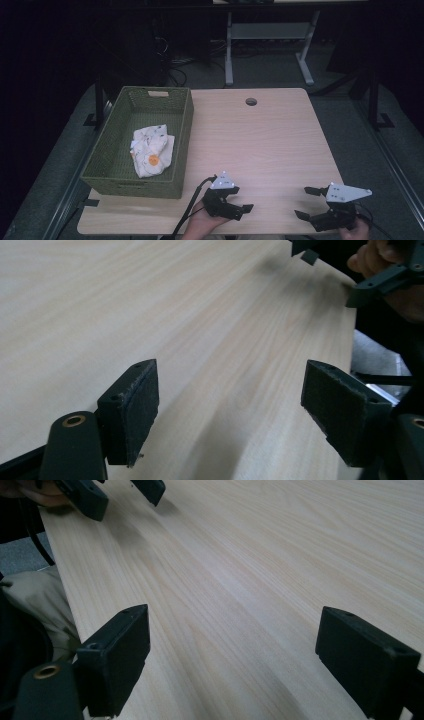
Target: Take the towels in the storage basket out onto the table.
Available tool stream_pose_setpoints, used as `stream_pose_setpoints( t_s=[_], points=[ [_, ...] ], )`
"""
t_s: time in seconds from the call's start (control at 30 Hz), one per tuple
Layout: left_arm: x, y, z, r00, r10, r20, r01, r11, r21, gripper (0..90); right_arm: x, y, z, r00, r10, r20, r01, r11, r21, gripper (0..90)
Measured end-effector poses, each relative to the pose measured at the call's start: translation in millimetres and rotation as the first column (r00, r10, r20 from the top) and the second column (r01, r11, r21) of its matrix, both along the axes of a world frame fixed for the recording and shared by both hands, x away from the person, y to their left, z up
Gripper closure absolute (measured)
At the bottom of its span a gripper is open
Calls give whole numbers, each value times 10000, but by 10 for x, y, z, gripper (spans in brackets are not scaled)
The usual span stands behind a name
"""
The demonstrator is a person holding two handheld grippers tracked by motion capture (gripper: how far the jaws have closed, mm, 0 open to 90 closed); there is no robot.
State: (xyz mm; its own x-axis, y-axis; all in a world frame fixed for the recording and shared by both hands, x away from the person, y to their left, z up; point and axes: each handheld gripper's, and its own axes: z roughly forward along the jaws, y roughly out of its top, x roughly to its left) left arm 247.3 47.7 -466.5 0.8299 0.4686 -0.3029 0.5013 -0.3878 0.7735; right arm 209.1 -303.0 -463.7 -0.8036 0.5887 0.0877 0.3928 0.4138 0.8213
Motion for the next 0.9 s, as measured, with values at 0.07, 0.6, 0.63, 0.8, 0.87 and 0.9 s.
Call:
stream_pose_setpoints(
  t_s=[0.07, 0.6, 0.63, 0.8, 0.87, 0.9],
  points=[
    [25, -19, 28, 10000, -61, 38, 61, 10000, 29, 234, -2, 1, 1, 10000, -38, 16, 37, 10000, 19, 138],
    [247, -134, 208, 10000, 22, -21, -21, 9993, 382, 200, 12, 30, 4, 10000, -53, 50, 53, 9999, -100, 138],
    [247, -134, 208, 10000, 22, -21, -21, 9993, 382, 201, 12, 30, 4, 10000, -53, 50, 53, 9999, -100, 138],
    [306, -147, 298, 9996, 51, 261, -66, 9983, 574, 202, 11, 28, 2, 10000, -27, 44, 27, 10000, -68, 138],
    [348, -147, 356, 9996, -88, 278, 76, 9990, 442, 201, 13, 29, 3, 10000, -3, 32, 3, 10000, -56, 138],
    [366, -154, 376, 9994, -92, 337, 75, 9987, 502, 200, 11, 28, 5, 10000, -3, 26, 3, 10000, -55, 138]
  ],
)
